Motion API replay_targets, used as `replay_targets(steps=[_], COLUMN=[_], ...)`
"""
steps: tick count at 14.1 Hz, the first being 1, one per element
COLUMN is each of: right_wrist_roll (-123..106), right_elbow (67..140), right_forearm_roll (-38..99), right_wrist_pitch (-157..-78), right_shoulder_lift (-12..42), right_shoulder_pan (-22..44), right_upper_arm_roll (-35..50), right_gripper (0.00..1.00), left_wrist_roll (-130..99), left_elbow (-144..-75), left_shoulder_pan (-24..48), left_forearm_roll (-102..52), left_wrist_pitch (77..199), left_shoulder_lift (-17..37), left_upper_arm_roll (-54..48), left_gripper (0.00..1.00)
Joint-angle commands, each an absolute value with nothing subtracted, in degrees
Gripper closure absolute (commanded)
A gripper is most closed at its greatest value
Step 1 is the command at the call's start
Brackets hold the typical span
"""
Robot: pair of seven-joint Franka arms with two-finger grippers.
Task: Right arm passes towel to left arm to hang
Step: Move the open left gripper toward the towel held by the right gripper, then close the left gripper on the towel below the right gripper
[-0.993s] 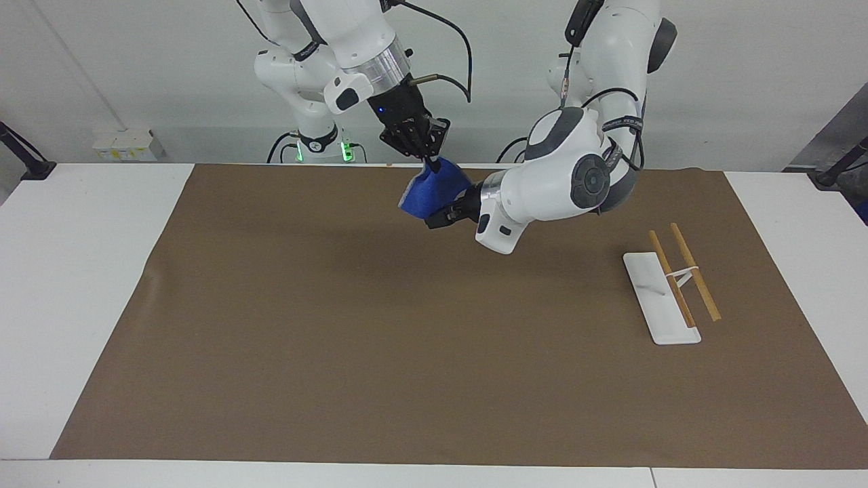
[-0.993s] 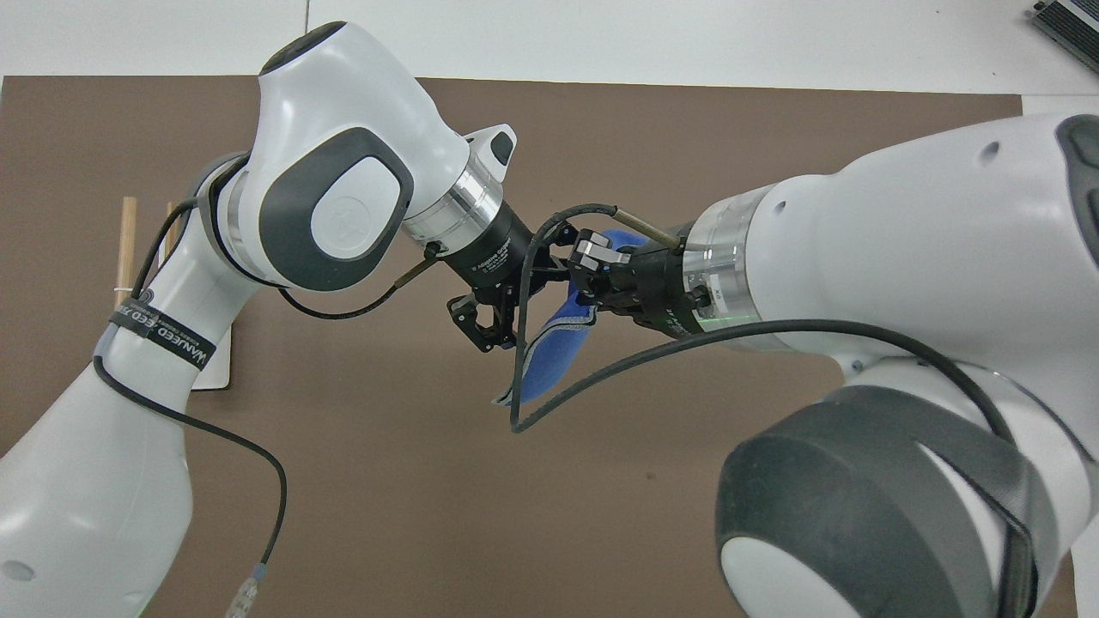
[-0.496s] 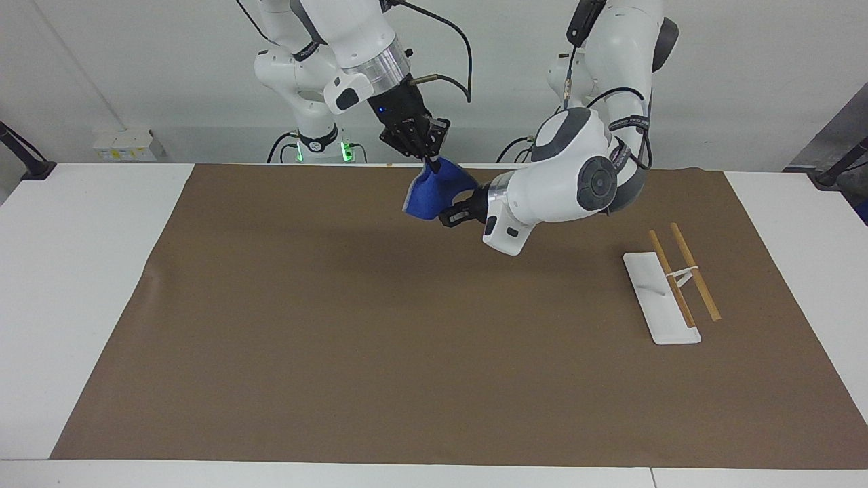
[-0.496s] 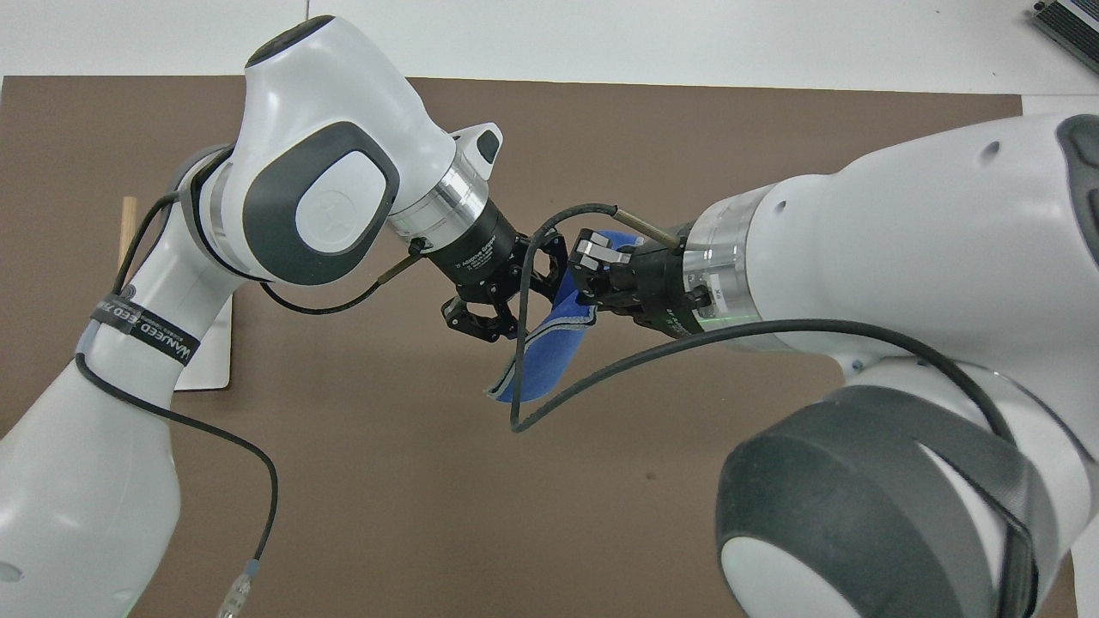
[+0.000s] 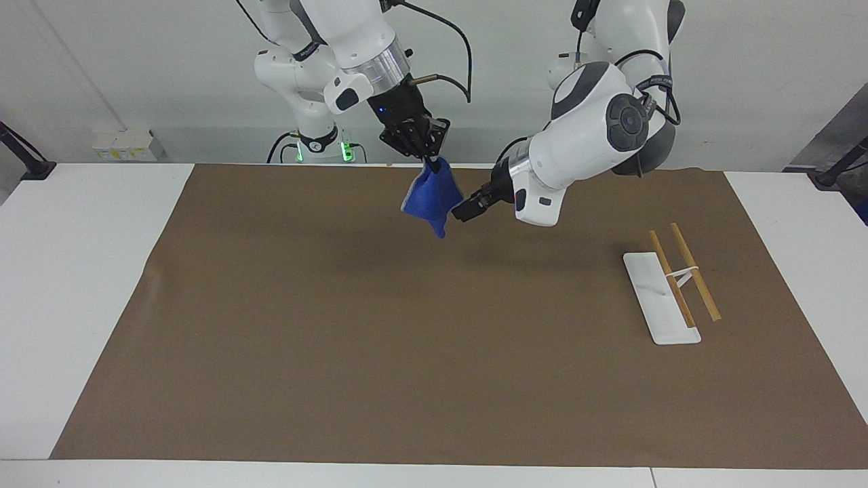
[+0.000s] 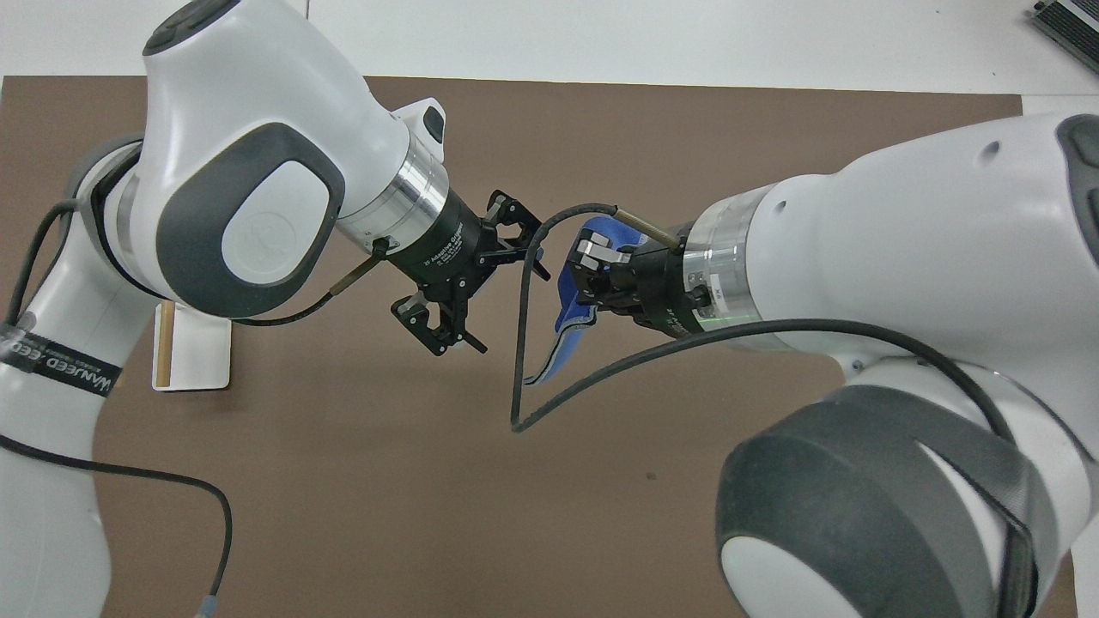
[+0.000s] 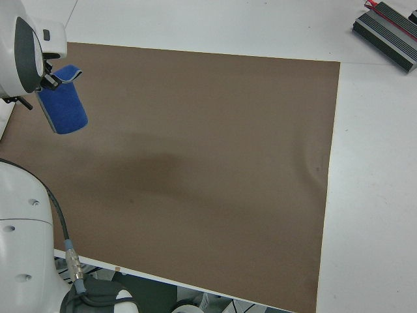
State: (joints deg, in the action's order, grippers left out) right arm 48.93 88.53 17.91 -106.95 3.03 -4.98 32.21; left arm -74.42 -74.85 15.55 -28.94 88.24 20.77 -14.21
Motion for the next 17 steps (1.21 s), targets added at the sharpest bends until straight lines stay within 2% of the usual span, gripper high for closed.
replay_targets(steps=[1,3,6,8,17], right_wrist_roll=[49.6,49.5,48.6,46.7,46.2], right_elbow=[89.2,89.2,89.3,89.5,89.8], right_forearm_roll=[20.2,20.3,20.2,20.2,20.1], right_wrist_pitch=[-108.1,-108.0,-107.7,-107.3,-107.2], right_shoulder_lift=[2.9,2.8,2.8,2.7,2.6], right_shoulder_pan=[-5.9,-5.9,-6.0,-6.0,-5.9], right_upper_arm_roll=[32.7,32.7,32.7,32.7,32.7], right_gripper=[1.0,1.0,1.0,1.0,1.0], left_wrist_roll=[-80.7,-84.5,-86.0,-86.6,-111.6], left_elbow=[-83.4,-90.3,-103.7,-107.3,-115.6], left_shoulder_pan=[16.1,16.2,15.6,15.4,19.9], left_forearm_roll=[-28.4,-28.6,-31.4,-33.3,-33.5], left_wrist_pitch=[92.9,99.4,108.7,109.2,128.0], left_shoulder_lift=[15.3,10.7,0.9,-2.4,-5.5], left_upper_arm_roll=[-13.7,-13.8,-13.9,-13.9,-14.1], left_gripper=[0.0,0.0,0.0,0.0,0.0])
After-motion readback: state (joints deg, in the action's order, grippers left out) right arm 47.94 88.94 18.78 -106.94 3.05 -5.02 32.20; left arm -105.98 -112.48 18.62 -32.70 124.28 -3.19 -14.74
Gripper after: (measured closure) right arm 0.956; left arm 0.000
